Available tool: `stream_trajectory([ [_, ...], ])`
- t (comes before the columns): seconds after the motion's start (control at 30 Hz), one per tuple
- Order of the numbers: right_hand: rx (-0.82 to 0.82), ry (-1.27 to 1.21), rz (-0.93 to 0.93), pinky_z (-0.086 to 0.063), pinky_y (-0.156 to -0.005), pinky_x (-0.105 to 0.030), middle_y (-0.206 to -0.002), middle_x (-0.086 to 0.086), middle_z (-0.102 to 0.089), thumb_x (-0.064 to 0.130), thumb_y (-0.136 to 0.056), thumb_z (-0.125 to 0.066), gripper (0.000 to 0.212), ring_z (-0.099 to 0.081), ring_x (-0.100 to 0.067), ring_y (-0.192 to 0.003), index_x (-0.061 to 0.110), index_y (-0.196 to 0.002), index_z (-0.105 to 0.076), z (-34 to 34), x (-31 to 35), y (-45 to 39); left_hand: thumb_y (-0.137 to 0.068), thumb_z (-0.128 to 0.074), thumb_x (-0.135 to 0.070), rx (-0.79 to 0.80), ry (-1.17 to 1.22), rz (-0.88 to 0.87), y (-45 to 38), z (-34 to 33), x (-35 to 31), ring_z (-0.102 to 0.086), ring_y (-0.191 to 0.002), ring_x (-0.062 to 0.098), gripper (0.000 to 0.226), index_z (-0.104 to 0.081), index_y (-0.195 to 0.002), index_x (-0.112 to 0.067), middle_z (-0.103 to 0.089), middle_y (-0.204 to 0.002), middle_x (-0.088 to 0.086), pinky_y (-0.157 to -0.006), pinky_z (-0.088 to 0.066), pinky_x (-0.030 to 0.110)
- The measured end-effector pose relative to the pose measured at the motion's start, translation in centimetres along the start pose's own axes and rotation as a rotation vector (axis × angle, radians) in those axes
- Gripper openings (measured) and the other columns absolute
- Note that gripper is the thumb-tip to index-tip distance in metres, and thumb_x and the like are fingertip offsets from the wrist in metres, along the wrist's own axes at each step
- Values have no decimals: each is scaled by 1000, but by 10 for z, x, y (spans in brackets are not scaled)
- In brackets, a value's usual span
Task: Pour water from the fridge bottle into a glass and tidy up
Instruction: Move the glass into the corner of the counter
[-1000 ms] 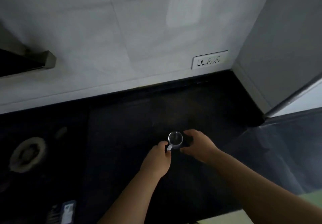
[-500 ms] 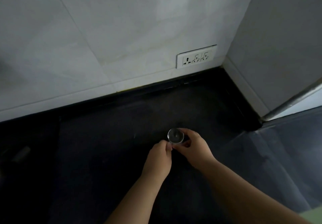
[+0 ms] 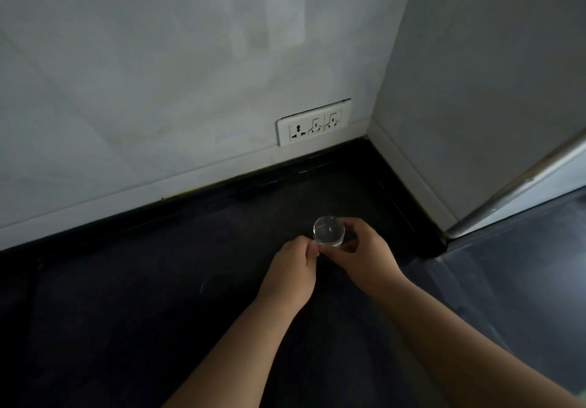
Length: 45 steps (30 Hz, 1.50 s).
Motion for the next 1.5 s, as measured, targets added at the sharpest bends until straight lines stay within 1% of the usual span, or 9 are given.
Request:
stream_trajectory([
  [0.23, -57, -30, -25, -47, -68, -18, -107, 16, -67, 44, -77, -87, 58, -65, -1, -87, 36, -127, -59, 27, -5, -40, -110, -41, -27, 18, -45, -81, -45, -8, -31, -63, -96, 9, 23, -62, -118, -26, -62, -113, -5, -89, -55, 33],
  [0.43, -92, -71, -29, -48, -73, -18, -110, 15, -67, 37, -80, -86, 58, -64, 0, -92, 34, -130, -57, 40, -11, -75, -111, -40, -24, 13, -70, -107, -83, -13, -52, -63, -94, 12, 23, -62, -118, -23, -64, -111, -2, -79, -47, 27],
  [0.6, -112, -102, -20, -43, -71, -11, -114, 14, -63, 32, -86, -82, 57, -60, 6, -92, 30, -135, -54, 47, -15, -100, -111, -38, -27, 10, -82, -153, -115, -21, -61, -62, -91, 12, 26, -62, -117, -21, -66, -111, 2, -69, -42, 24],
  [0.77, -122, -143, -25, -41, -72, -6, -113, 17, -57, 28, -94, -75, 54, -54, 11, -91, 26, -141, -50, 53, -16, -122, -111, -36, -25, -2, -89, -189, -143, -25, -73, -62, -90, 14, 28, -62, -115, -17, -66, -108, 4, -69, -45, 26],
  [0.87, -140, -130, -12, -39, -77, -4, -122, 11, -60, 23, -98, -71, 51, -57, 6, -96, 21, -144, -49, 52, -14, -133, -110, -36, -21, -14, -89, -191, -155, -28, -80, -57, -81, 12, 27, -61, -111, -13, -65, -103, 5, -61, -39, 23],
  [1.07, -179, -63, -1, -41, -91, -19, -138, -3, -60, 21, -102, -63, 56, -53, -5, -109, 14, -153, -39, 48, -7, -144, -108, -36, -12, -39, -115, -155, -171, -31, -85, -57, -85, 17, 24, -59, -108, -9, -62, -101, 7, -58, -34, 23],
  [1.27, -191, -25, -51, -45, -85, -23, -130, -7, -64, 21, -99, -67, 50, -58, -9, -102, 9, -142, -44, 48, -4, -148, -109, -35, -13, -83, -78, -142, -174, -30, -84, -65, -92, 28, 25, -59, -106, -7, -66, -103, 14, -67, -42, 32],
  [1.4, -176, 19, -49, -41, -90, -19, -131, -2, -65, 18, -101, -62, 43, -61, -11, -116, 14, -143, -52, 53, -1, -146, -110, -40, -19, -85, -31, -113, -171, -27, -86, -63, -85, 22, 22, -55, -122, -8, -68, -108, 13, -61, -45, 31],
  [1.5, -126, -8, -44, -45, -93, -20, -129, 2, -62, 8, -99, -56, 49, -59, -10, -114, 19, -146, -49, 51, 3, -133, -107, -48, -19, -74, 9, -73, -165, -21, -88, -59, -88, 20, 39, -40, -144, -10, -66, -120, 15, -62, -45, 29],
])
Point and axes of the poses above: each hand's wrist, its own y-axis away from the middle knuckle, its own z-axis out of the back of the hand, x = y × z, the point moved 4 cm from there along -y, towards the middle knuckle
